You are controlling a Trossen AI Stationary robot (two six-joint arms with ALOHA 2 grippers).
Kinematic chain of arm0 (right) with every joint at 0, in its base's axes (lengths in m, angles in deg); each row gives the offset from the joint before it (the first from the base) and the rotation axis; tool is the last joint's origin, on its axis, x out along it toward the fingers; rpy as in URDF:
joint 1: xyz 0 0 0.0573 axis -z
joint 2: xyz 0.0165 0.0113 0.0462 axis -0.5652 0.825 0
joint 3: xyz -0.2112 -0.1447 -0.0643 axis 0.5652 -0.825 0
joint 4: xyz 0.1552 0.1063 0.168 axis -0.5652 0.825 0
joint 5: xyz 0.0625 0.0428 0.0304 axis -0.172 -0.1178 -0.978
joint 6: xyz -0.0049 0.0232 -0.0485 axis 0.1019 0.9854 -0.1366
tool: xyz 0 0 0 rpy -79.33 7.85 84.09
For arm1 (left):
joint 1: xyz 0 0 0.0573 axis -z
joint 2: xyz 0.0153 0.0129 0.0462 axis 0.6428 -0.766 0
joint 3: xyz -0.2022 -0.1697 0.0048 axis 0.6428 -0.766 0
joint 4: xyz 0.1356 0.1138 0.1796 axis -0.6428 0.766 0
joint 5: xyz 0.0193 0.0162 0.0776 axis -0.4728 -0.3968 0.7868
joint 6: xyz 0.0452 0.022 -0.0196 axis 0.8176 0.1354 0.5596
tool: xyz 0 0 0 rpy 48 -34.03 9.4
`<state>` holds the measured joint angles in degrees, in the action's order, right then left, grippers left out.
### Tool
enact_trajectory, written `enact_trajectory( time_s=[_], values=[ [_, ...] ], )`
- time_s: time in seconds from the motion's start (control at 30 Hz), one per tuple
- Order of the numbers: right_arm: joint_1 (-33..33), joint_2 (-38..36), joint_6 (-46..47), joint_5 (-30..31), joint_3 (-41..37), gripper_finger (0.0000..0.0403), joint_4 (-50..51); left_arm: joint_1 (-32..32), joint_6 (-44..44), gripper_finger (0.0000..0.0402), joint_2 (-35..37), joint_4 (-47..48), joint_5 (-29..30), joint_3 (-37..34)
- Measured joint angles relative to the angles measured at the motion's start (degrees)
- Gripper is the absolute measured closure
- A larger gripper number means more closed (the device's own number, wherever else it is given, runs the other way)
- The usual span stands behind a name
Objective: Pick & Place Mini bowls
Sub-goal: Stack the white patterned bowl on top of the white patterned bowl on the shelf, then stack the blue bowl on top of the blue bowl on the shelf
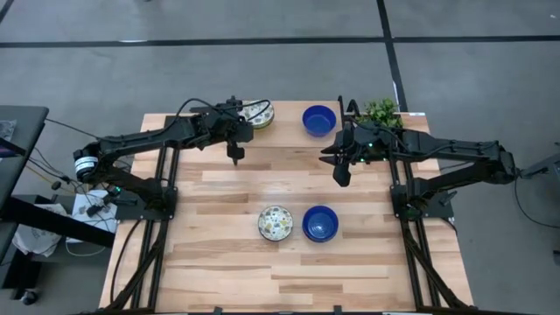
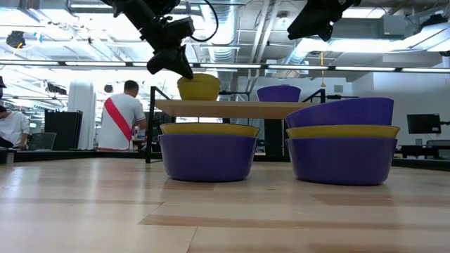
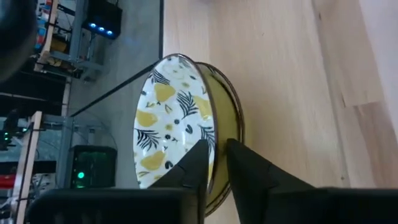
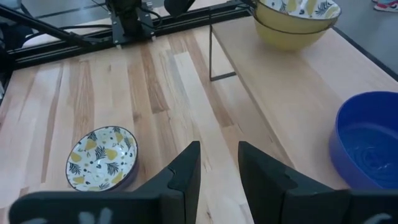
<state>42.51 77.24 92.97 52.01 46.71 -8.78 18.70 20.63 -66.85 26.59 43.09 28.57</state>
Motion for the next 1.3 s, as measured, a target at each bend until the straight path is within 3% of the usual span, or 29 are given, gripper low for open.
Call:
enact_trajectory(
  time_s=[0.63, 0.83, 1.03, 1.17, 1.3],
  values=[
    [0.2, 0.0, -3.0, 0.1, 0.0, 0.0305, 0.2, 0.0, -1.8, 0.0249, 3.2, -1.8, 1.3, 0.0],
    [0.3, 0.0, -3.5, 0.0, 0.0, 0.0305, 0.8, 0.5, -10.9, 0.0240, 8.4, -2.2, -5.0, 0.0],
    [-2.4, 0.0, -3.1, 0.1, 0.0, 0.0297, 5.6, 5.9, -26.0, 0.0243, 13.0, -2.1, -13.8, -1.7],
    [-6.6, 0.9, -1.1, 0.0, 0.1, 0.0289, 7.8, 12.2, -34.2, 0.0243, 14.6, -3.2, -19.9, -7.4],
    [-12.3, 3.3, -0.4, 0.1, 0.1, 0.0291, 10.1, 19.6, -40.0, 0.0243, 14.5, -11.4, -20.3, -16.0]
  ],
)
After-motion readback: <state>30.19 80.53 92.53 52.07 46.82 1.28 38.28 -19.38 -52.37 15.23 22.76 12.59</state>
